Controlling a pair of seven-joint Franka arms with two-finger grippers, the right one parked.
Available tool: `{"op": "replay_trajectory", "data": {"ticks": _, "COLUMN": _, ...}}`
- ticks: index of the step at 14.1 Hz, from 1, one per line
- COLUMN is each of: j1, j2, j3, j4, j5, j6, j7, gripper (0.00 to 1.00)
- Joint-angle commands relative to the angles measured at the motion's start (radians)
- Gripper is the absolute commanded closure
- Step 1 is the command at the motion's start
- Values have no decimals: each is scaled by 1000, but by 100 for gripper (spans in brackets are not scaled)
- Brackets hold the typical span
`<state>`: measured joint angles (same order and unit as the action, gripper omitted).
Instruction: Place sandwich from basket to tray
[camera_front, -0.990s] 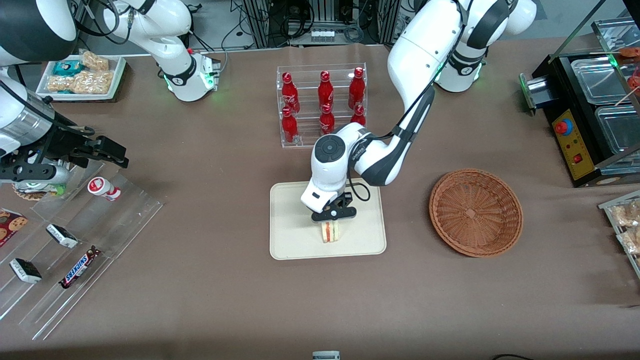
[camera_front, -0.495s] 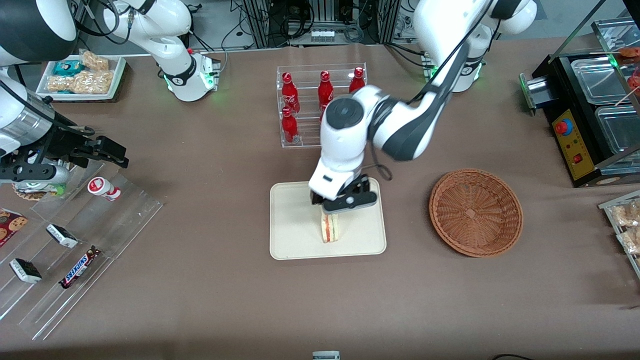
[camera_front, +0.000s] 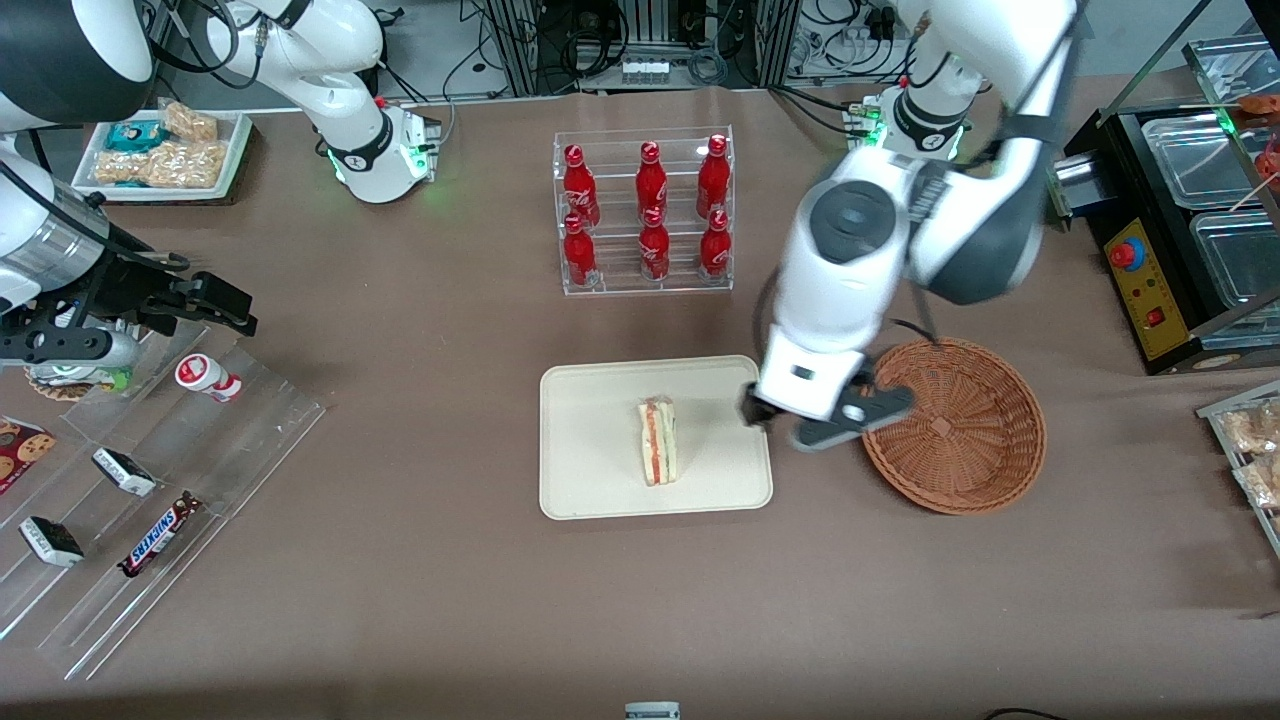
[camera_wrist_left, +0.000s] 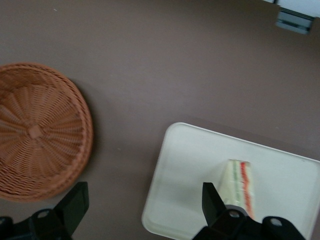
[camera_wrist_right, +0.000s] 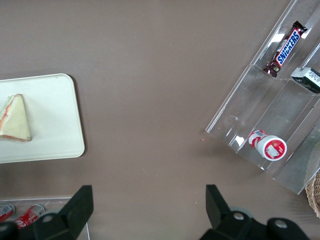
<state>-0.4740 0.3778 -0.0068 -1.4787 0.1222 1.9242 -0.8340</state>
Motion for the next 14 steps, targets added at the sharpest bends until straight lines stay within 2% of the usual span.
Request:
{"op": "replay_trajectory", "data": {"ticks": 1, "j1": 90, "j2": -146, "j3": -12, "j4": -170, "j5": 5, "j6": -7, "j7": 135, "gripper": 0}}
{"op": "replay_trajectory", "data": {"ticks": 5, "j1": 222, "j2": -259, "j3": -13, "j4": -285, "j5": -4, "j6": -20, "j7": 327, "gripper": 0}}
{"op": "replay_trajectory", "data": {"ticks": 7, "j1": 276, "j2": -276, "j3": -13, "j4": -285, "j5": -9, "j6": -59, "j7": 432, "gripper": 0}}
{"op": "replay_trajectory", "data": {"ticks": 9, "j1": 331, "j2": -298, "j3": -13, "j4": -285, "j5": -51, "j6": -94, "j7": 557, "gripper": 0}}
{"op": "replay_trajectory", "data": {"ticks": 11, "j1": 395, "j2": -336, "j3": -19, "j4": -284, "j5": -59, "j6": -163, "j7": 739, "gripper": 0}}
{"op": "replay_trajectory", "data": {"ticks": 14, "j1": 420, "j2": -390, "j3": -19, "j4": -285, "j5": -93, "j6": -224, "j7": 915, "gripper": 0}}
